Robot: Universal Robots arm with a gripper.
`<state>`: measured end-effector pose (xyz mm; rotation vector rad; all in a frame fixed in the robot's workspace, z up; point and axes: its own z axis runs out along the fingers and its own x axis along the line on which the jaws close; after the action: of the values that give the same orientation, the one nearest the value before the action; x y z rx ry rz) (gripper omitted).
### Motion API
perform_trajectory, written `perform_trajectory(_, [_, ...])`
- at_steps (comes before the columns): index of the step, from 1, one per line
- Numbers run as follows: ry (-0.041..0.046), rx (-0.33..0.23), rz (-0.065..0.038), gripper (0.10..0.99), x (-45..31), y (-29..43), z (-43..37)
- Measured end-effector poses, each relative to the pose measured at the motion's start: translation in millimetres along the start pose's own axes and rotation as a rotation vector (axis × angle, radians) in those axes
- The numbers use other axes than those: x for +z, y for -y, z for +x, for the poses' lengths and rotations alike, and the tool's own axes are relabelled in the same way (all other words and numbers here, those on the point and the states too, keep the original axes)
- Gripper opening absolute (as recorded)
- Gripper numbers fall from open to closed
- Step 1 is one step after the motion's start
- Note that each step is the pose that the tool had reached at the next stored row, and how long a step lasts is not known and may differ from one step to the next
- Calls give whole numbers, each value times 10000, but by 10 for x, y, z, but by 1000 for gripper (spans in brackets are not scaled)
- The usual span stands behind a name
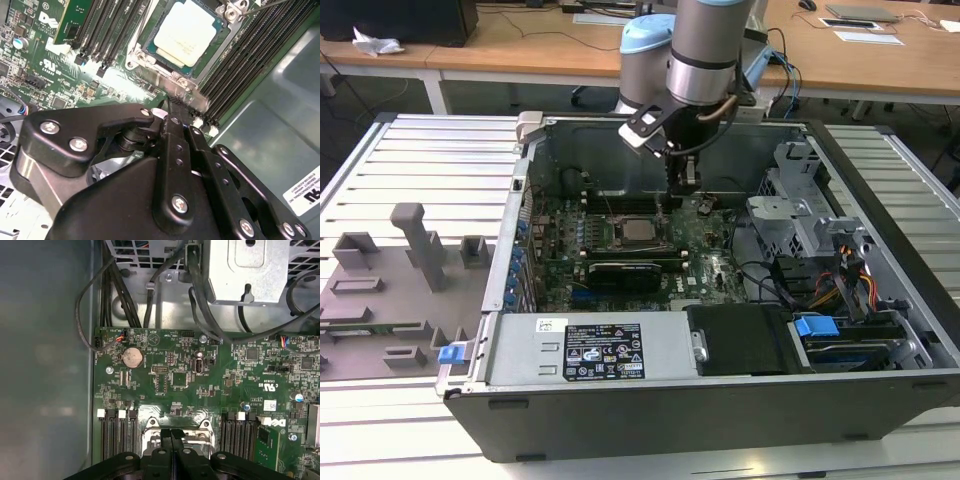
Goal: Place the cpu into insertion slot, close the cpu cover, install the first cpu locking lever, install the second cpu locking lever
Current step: 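Close the cpu cover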
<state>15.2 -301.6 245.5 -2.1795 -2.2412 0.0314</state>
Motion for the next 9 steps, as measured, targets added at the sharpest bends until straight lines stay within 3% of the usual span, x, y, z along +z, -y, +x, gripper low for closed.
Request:
perform_trajectory(7, [13,1,0,106,7,34,8])
perform_trajectory(9, [13,1,-12,106,45,170,11])
